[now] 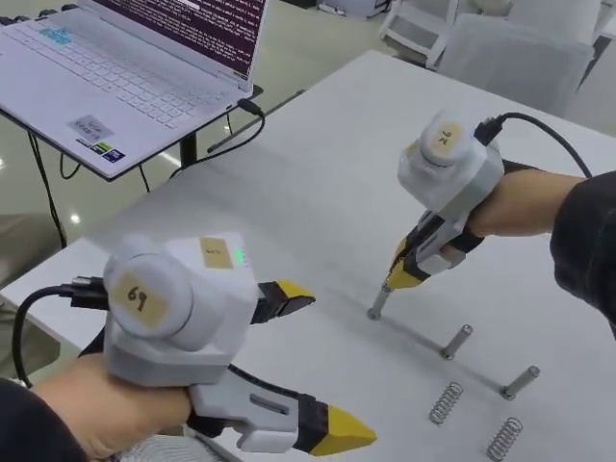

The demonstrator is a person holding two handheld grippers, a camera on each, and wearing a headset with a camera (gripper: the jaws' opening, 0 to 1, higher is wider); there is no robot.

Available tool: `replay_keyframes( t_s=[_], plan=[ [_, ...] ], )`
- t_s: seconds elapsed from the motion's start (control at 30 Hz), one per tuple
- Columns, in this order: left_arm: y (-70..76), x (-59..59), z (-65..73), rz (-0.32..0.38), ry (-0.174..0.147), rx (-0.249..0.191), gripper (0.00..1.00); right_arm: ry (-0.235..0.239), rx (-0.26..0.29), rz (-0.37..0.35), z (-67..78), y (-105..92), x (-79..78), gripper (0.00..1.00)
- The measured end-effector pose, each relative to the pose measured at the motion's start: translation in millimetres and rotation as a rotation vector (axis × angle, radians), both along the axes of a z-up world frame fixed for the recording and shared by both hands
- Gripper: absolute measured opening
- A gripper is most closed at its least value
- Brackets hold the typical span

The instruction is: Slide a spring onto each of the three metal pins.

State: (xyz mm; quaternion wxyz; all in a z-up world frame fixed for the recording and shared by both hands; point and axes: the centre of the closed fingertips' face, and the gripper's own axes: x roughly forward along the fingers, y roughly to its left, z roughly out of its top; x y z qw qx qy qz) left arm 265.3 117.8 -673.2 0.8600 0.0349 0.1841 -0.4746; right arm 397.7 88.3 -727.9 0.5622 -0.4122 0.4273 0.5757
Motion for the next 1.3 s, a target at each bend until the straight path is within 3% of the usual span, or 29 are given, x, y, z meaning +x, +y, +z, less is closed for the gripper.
replay_keyframes(
  t_s=[0.8, 1.3],
  plan=[
    [3.6, 2.6, -2.5, 0.009, 0.005, -0.012, 0.76, 0.013, -0.034, -0.010, -26.7, 1.7, 0.1, 0.08],
    [4.8, 2.0, -3.5, 0.009, 0.010, -0.014, 0.75, -0.003, -0.052, -0.011, -44.4, 4.0, -4.2, 0.08]
  ],
)
